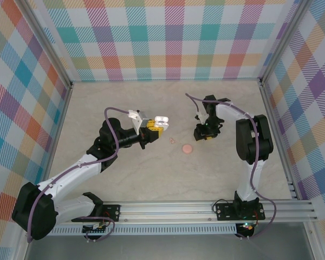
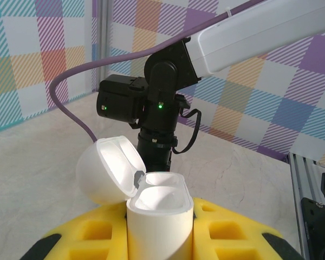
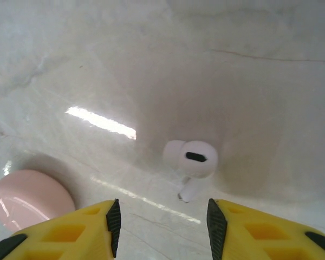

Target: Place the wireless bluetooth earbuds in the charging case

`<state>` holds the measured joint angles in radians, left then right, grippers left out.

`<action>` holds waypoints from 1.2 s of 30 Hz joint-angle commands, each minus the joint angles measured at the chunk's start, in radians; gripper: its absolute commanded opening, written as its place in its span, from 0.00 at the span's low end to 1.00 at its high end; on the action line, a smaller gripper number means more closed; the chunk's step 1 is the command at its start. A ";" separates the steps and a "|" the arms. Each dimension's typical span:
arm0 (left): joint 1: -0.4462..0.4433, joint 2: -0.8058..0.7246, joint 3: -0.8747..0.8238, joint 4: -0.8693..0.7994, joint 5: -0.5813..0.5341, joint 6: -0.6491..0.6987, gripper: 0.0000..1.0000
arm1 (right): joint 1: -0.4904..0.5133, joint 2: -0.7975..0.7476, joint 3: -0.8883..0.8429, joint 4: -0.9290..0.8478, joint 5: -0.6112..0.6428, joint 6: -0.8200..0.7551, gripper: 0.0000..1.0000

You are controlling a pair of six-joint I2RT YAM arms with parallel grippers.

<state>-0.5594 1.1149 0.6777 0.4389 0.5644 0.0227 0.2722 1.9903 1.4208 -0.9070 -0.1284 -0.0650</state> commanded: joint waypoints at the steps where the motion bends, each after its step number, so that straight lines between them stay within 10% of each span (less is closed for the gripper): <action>1: 0.006 -0.011 0.031 0.024 0.011 -0.005 0.00 | 0.004 -0.038 0.012 0.014 0.043 0.059 0.48; 36: 0.006 -0.018 0.029 0.015 0.002 0.007 0.00 | 0.076 0.135 0.155 -0.063 0.162 0.081 0.36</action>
<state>-0.5594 1.1152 0.6777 0.4389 0.5636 0.0231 0.3416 2.1025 1.5497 -0.9192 0.0448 0.0185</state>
